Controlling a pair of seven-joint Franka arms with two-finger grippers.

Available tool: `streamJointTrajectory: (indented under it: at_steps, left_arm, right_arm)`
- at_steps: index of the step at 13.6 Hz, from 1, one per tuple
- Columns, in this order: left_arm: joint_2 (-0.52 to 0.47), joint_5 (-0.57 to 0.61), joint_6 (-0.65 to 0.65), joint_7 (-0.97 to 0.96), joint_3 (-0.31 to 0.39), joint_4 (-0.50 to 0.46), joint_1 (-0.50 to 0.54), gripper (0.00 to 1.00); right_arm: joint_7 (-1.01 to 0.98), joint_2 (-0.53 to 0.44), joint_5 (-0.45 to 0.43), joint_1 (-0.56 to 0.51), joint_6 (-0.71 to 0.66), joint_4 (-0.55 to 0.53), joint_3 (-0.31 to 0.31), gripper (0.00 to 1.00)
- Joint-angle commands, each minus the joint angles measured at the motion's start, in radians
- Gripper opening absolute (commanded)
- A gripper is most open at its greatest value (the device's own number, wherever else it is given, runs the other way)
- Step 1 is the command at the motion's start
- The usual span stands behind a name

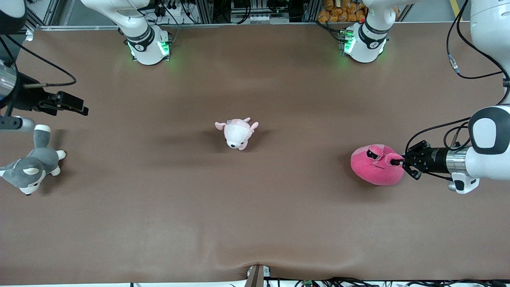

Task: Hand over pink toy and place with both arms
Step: 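Grasp the pink toy's ear with the left gripper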

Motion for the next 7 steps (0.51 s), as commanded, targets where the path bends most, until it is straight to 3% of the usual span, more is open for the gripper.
streamJointTrajectory:
  at_steps: [1,7]
  left_arm:
    - [-0.049,-0.020,-0.096,-0.053,-0.023,0.029,-0.012,0.00]
    - [-0.075,-0.055,-0.173,-0.488,-0.282,0.147,-0.012,0.00]
  right_arm:
    - [0.001,0.057,0.017,0.008,0.002,0.020,0.000,1.00]
    - [0.001,0.064,0.020,0.029,0.005,0.020,0.000,1.00]
